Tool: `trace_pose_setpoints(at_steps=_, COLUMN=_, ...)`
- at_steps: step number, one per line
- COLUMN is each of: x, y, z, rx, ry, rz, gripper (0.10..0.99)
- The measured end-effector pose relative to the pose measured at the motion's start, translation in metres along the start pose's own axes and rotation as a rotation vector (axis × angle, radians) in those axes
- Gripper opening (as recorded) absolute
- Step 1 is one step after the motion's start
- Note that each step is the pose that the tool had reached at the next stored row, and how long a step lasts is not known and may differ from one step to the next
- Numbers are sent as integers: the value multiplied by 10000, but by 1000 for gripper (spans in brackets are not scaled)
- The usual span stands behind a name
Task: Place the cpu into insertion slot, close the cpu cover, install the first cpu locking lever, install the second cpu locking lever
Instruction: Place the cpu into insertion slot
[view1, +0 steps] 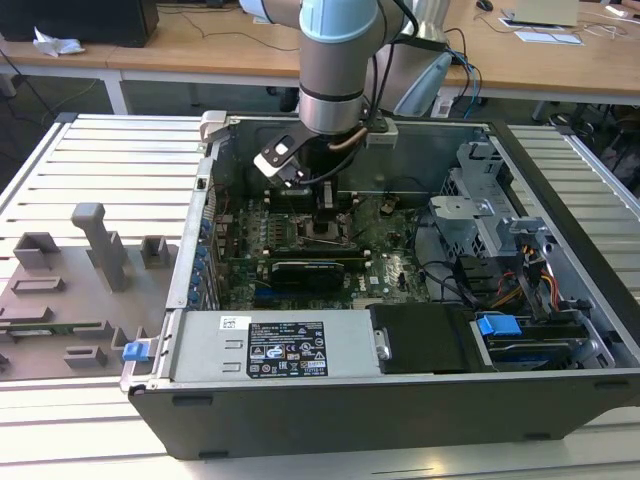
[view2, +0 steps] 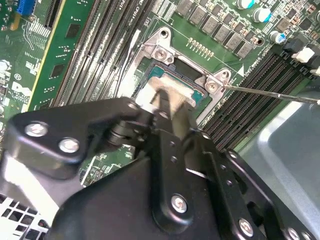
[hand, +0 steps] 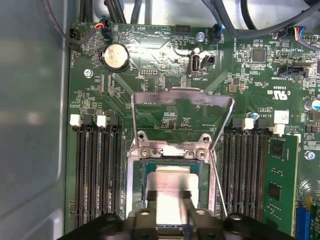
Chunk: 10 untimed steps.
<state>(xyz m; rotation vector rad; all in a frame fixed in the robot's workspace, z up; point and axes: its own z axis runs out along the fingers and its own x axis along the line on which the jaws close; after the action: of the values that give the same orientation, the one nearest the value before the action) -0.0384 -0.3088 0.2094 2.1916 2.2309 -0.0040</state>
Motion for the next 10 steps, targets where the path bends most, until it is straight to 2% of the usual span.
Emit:
trace_pose_setpoints(at_steps=1, x=-5, y=0, z=0, rx=0, ry=23, rz=0, gripper=231)
trace_pose_setpoints(at_steps=2, x=-11, y=0, z=0, rx=-1, ry=46, rz=-2, gripper=231)
trace_pose_setpoints(at_steps=4, x=-62, y=-15, z=3, rx=-3, ry=106, rz=-58, gripper=106)
trace_pose_setpoints(at_steps=10, x=-63, y=-16, z=37, rx=-1, ry=114, rz=-85, gripper=106)
